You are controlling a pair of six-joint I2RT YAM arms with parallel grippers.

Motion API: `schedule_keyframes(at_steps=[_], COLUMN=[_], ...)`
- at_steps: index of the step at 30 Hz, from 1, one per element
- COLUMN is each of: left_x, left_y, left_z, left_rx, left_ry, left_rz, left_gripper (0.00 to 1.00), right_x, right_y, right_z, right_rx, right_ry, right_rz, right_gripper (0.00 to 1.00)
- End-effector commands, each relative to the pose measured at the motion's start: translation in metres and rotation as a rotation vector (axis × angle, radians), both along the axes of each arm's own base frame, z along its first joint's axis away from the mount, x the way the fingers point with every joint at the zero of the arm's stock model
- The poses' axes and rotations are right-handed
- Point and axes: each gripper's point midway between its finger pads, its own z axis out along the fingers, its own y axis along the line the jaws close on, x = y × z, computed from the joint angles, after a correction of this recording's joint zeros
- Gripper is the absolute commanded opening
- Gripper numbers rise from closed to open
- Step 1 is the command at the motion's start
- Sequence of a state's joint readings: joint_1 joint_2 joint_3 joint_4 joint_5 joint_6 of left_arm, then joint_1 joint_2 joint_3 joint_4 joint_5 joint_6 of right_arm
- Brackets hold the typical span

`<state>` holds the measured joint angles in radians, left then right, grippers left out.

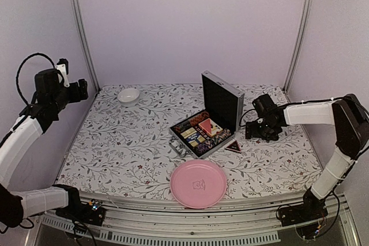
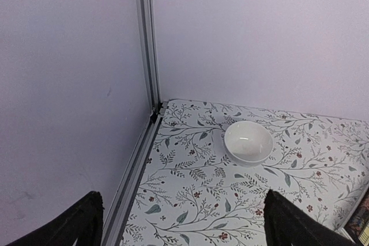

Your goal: Pack up texas hold em set

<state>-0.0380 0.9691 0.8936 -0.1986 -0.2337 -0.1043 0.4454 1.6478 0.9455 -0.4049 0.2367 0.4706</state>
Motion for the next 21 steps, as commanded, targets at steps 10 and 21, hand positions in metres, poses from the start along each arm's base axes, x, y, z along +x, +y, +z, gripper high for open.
schedule_keyframes(at_steps=[10, 21], left_x=[0.002, 0.002], left_y=[-0.001, -0.001], left_z=[0.002, 0.001], left_rx=[0.007, 0.006], left_ry=[-0.01, -0.006], left_rz=[-0.016, -0.016], left_gripper=[0.97, 0.97], right_x=[0.038, 0.039], right_y=[0.006, -0.004], right_z=[-0.023, -0.037], right_rx=[-0.03, -0.057], right_ry=[0.007, 0.033], right_rz=[0.006, -0.015], right_gripper=[0.95, 0.9])
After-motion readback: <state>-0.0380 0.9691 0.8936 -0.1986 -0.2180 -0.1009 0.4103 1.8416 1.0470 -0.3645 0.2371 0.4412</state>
